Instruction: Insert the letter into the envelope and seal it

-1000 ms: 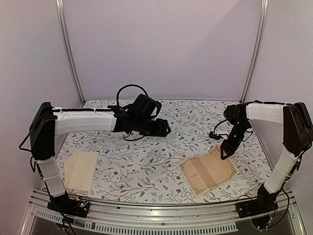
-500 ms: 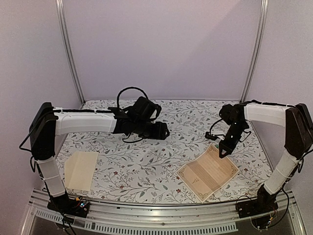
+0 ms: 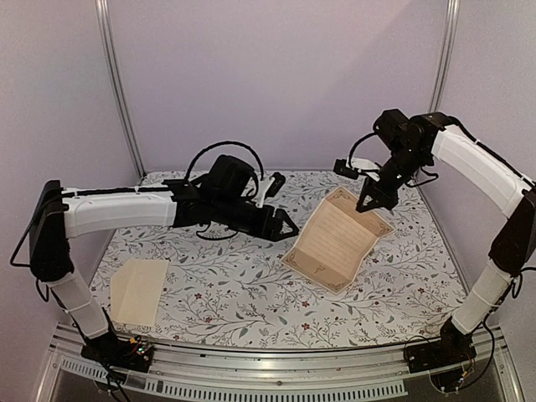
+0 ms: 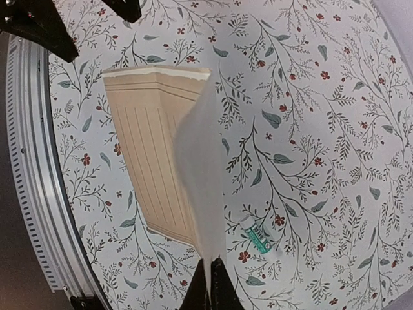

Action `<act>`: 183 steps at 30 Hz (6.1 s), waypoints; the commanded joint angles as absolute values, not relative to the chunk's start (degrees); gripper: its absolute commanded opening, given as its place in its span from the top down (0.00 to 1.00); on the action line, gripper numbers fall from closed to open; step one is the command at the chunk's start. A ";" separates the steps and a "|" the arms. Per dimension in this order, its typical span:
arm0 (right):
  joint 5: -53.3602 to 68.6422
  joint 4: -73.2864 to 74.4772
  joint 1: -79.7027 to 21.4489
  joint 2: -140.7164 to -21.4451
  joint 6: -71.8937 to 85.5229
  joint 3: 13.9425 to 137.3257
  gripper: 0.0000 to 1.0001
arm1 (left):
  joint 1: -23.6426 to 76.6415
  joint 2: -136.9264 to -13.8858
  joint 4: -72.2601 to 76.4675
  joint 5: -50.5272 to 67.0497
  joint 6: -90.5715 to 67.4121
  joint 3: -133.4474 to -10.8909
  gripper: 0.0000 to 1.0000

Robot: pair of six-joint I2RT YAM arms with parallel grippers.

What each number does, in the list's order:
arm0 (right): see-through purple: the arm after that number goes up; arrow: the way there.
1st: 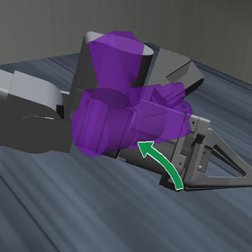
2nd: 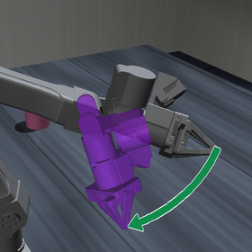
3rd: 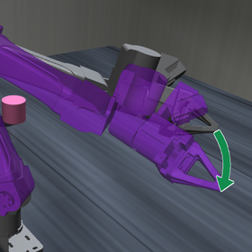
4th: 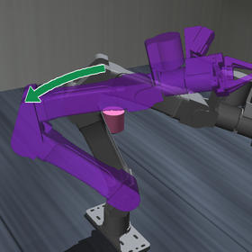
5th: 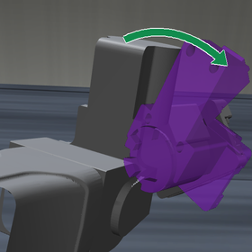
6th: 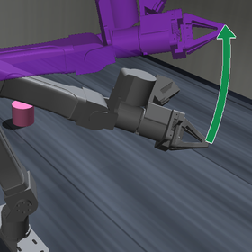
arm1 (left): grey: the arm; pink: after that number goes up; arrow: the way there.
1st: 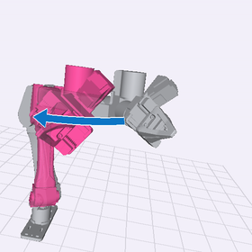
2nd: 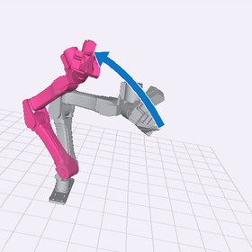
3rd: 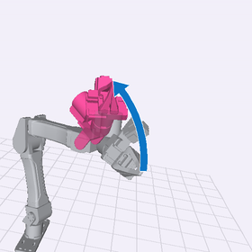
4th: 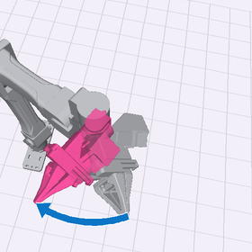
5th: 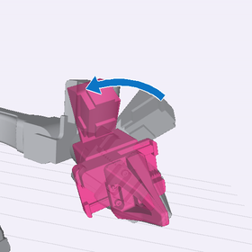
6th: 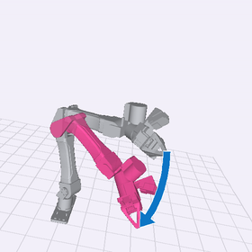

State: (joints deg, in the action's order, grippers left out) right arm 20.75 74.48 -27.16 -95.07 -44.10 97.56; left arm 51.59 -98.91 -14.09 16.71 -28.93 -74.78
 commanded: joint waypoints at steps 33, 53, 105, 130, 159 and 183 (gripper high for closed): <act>17.69 74.64 -34.98 -98.02 -46.91 108.72 1.00 | 48.60 -100.27 -15.09 27.84 -21.25 -76.81 0.73; 20.45 74.01 -35.16 -97.78 -45.61 107.20 0.95 | 47.54 -101.61 -12.47 27.63 -24.87 -76.18 1.00; 37.83 79.15 -32.96 -103.93 -63.88 101.25 0.57 | 57.08 -94.76 -7.59 15.52 7.43 -75.35 1.00; 41.57 70.78 -29.28 -106.19 -52.45 103.24 1.00 | 55.93 -83.11 1.74 -27.44 -11.67 -63.47 0.44; 23.17 62.23 -34.19 -119.22 -33.84 93.87 0.98 | 54.93 -72.82 1.49 -37.35 -44.13 -46.67 0.46; 26.11 65.47 -30.33 -124.54 -27.28 93.94 0.86 | 55.18 -76.39 3.00 -31.84 -47.61 -45.22 0.49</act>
